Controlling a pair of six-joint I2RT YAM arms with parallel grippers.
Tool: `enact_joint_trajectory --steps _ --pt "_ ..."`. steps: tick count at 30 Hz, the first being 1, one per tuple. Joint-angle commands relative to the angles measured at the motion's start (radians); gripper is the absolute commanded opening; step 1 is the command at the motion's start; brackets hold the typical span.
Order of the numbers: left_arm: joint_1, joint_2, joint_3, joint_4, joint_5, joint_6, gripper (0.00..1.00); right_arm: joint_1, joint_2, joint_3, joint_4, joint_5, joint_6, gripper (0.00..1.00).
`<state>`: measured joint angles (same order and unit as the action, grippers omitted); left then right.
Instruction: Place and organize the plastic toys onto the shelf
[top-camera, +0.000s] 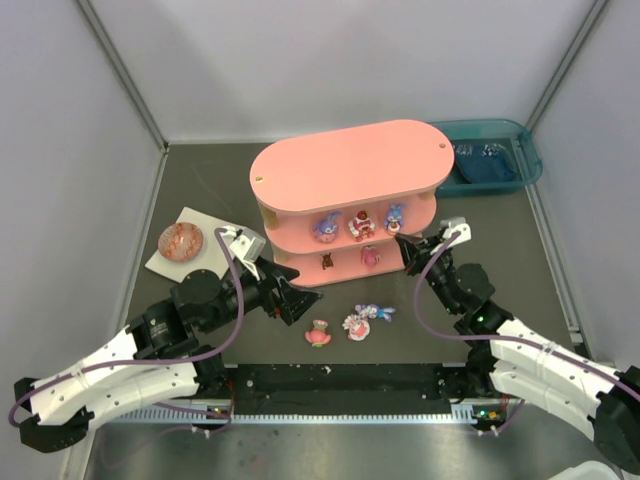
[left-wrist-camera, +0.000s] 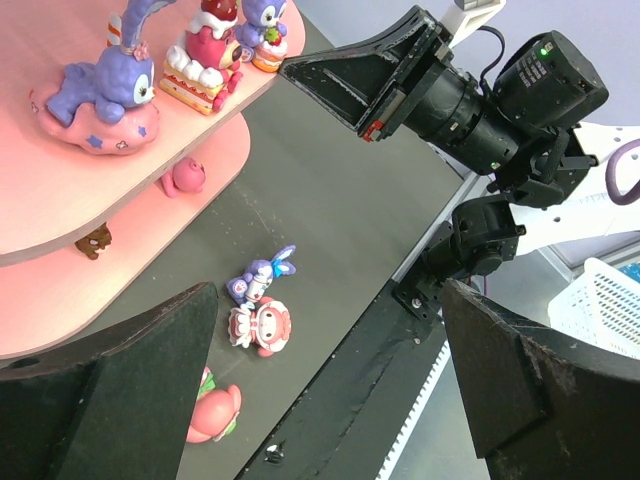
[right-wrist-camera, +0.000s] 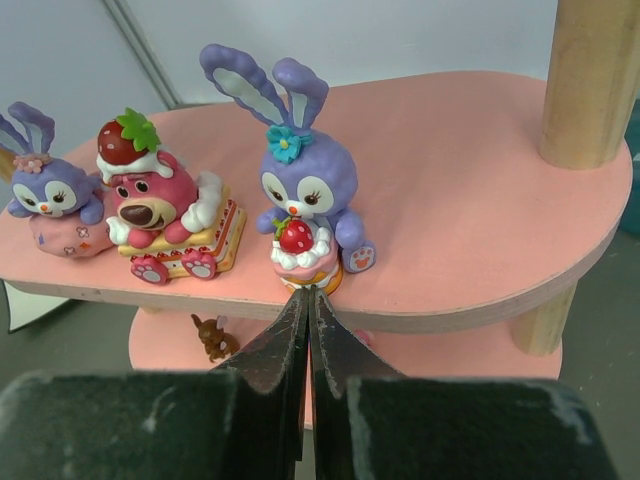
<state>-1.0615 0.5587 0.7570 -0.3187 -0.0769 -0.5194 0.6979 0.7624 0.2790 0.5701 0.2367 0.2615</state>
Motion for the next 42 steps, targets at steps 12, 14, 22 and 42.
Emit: enact_joint_trajectory --steps 12,14,22,42 --pt "0.008 -0.003 0.011 0.013 -0.007 0.025 0.99 -0.009 0.003 0.019 0.062 0.026 -0.025 0.00" --pt "0.008 -0.003 0.010 0.013 -0.006 0.024 0.99 -0.008 0.005 0.017 0.062 0.026 -0.024 0.00" --pt "0.009 -0.011 0.007 0.012 -0.007 0.021 0.99 -0.006 0.012 0.014 0.063 0.027 -0.025 0.00" --pt "0.011 -0.019 0.004 0.007 -0.014 0.019 0.99 -0.006 0.044 0.017 0.091 0.027 -0.028 0.00"
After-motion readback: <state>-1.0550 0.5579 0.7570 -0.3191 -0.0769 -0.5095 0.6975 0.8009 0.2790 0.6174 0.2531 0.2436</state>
